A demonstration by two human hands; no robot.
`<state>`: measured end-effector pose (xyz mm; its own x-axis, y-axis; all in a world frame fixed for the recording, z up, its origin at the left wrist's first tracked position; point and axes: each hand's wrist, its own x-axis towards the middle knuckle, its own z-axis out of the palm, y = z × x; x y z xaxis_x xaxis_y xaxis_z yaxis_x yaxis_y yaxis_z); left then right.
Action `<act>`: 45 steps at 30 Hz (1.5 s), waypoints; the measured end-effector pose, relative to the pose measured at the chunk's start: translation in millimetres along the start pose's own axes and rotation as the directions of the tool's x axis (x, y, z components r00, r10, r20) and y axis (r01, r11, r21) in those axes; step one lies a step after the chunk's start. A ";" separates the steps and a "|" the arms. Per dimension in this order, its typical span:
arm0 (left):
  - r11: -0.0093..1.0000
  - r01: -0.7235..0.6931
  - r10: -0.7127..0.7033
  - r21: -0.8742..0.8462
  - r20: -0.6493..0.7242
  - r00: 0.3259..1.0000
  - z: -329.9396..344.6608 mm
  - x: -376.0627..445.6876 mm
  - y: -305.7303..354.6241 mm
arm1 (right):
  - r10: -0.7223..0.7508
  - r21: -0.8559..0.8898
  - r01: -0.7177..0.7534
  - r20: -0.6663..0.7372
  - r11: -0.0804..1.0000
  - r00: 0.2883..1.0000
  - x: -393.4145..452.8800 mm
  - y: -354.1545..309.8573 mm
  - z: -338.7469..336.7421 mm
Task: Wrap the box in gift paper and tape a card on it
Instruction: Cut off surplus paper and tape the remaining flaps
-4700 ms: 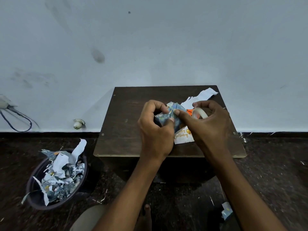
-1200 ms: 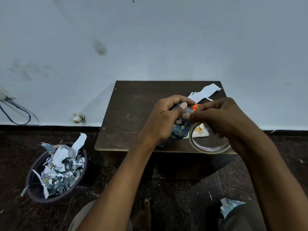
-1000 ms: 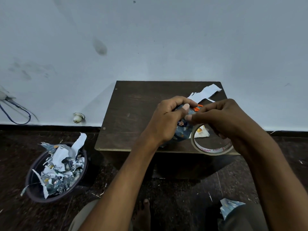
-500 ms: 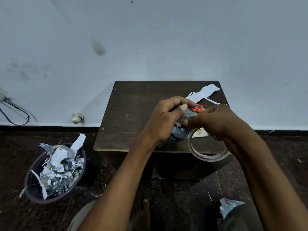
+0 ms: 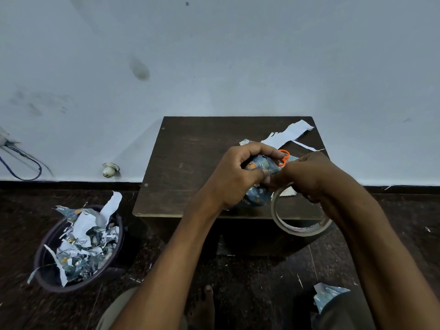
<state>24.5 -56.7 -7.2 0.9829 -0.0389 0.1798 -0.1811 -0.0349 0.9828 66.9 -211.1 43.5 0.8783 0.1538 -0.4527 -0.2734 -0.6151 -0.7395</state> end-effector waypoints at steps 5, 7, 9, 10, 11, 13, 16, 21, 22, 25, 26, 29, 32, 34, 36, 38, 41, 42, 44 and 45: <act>0.996 -0.041 0.043 0.078 -0.025 0.999 -5.2 -0.1 -1.6 | -0.009 0.034 0.008 0.020 0.999 1.000 -2.2 -0.9 0.5; 0.985 -0.078 0.088 0.154 -0.057 0.995 -7.3 -0.2 -3.0 | -0.021 0.041 0.020 0.028 0.999 0.999 -2.2 -1.6 1.3; 0.976 -0.095 0.114 0.198 -0.087 0.990 -8.6 -0.1 -3.7 | -0.034 0.062 0.031 0.040 0.998 0.999 -3.6 -2.1 2.1; 0.976 -0.090 0.112 0.200 -0.100 0.989 -10.0 -0.1 -3.7 | -0.044 0.079 0.040 0.048 0.996 0.998 -4.9 -2.0 2.6; 0.978 -0.078 0.100 0.192 -0.109 0.989 -11.9 0.2 -3.5 | -0.053 0.091 0.047 0.056 0.995 0.997 -6.1 -2.0 2.9; 0.985 -0.058 0.077 0.162 -0.110 0.991 -16.0 0.2 -2.9 | -0.066 0.085 0.060 0.072 0.995 0.995 -8.9 -2.3 2.9; 0.981 -0.081 0.098 0.178 -0.092 0.991 -18.6 -1.2 -1.0 | -0.064 0.048 0.061 0.070 0.997 0.995 -12.0 -5.0 1.1; 0.975 -0.097 0.113 0.199 -0.067 0.991 -15.8 -0.8 -1.1 | -0.101 -0.064 0.102 0.024 0.993 0.995 -19.0 -5.4 -4.8; 0.975 -0.094 0.109 0.199 -0.068 0.992 -15.6 -0.7 -1.2 | -0.116 -0.099 0.117 0.010 0.988 0.993 -20.6 -5.3 -4.7; 0.977 -0.088 0.104 0.193 -0.071 0.992 -14.4 -0.4 -0.2 | -0.151 -0.215 0.139 -0.040 0.967 0.988 -26.9 -6.5 -5.2; 0.978 -0.084 0.099 0.190 -0.071 0.993 -14.4 -0.1 0.1 | -0.160 -0.242 0.144 -0.051 0.960 0.986 -28.6 -7.0 -5.6; 0.981 -0.075 0.090 0.179 -0.078 0.993 -14.3 0.5 -0.2 | -0.198 -0.321 0.165 -0.075 0.933 0.977 -32.0 -7.7 -6.6; 0.985 -0.072 0.087 0.158 -0.092 0.992 -15.3 1.4 -0.8 | -0.225 -0.442 0.171 -0.072 0.880 0.972 -31.7 -5.5 -5.5; 0.987 -0.066 0.082 0.149 -0.105 0.991 -17.0 1.4 -1.7 | -0.220 -0.501 0.166 -0.050 0.849 0.974 -29.3 -4.1 -3.4; 0.989 -0.060 0.076 0.138 -0.112 0.991 -18.2 1.5 -2.5 | -0.199 -0.524 0.163 -0.012 0.836 0.980 -26.5 -4.2 -2.2; 0.989 -0.058 0.074 0.135 -0.113 0.991 -18.5 1.0 -1.6 | -0.201 -0.541 0.193 0.046 0.818 0.979 -24.6 -4.9 -1.8; 0.992 -0.055 0.067 0.110 -0.113 0.991 -20.2 1.0 -0.5 | -0.228 -0.485 0.267 0.139 0.833 0.964 -20.6 -2.9 -2.5; 0.994 -0.050 0.061 0.098 -0.116 0.991 -21.8 0.7 -0.3 | -0.231 -0.451 0.281 0.164 0.847 0.959 -18.3 -1.3 -1.7; 0.996 -0.045 0.054 0.076 -0.120 0.991 -25.6 0.1 0.1 | -0.227 -0.359 0.289 0.206 0.887 0.952 -11.6 2.5 1.7; 0.997 -0.043 0.051 0.063 -0.123 0.991 -27.2 -0.1 0.0 | -0.223 -0.290 0.284 0.226 0.914 0.948 -8.6 4.2 3.1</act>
<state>25.3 -29.6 -6.0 0.9690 0.0821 0.2332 -0.2252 -0.0963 0.9695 57.0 -212.6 42.8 0.8053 0.4574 -0.3771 0.1131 -0.7430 -0.6597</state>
